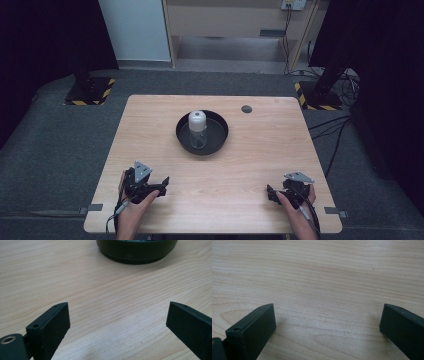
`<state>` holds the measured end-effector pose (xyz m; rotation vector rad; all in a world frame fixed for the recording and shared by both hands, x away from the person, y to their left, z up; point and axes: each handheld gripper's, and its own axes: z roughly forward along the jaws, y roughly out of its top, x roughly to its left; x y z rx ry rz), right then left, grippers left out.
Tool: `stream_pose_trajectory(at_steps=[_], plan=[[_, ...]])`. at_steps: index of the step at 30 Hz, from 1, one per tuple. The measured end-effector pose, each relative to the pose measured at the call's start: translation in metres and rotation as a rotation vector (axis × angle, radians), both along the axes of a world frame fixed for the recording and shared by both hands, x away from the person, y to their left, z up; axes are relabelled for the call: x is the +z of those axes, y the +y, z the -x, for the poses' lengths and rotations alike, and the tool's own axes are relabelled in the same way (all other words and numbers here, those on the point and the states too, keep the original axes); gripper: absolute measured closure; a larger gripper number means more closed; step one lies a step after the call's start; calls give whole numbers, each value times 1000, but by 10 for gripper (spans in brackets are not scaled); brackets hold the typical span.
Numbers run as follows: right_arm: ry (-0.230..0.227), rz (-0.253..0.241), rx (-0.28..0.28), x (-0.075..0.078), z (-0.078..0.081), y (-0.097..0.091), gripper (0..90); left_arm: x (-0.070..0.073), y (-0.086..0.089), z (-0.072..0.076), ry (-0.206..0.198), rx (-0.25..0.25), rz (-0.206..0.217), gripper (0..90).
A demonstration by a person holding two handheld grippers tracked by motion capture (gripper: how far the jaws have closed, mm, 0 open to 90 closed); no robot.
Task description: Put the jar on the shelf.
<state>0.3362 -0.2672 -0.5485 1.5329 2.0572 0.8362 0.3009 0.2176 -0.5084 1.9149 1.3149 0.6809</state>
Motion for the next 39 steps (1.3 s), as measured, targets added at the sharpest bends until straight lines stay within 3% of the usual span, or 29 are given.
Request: stream_pose_trajectory(at_steps=[6,23,39], plan=[[0,0,0,0,0,0,4,-4,9,1,29,18,6,39],[0,0,0,0,0,0,4,-11,30,1,81,96,-30,39],[0,0,0,0,0,0,4,-13,43,-1,120,134,-56,37]])
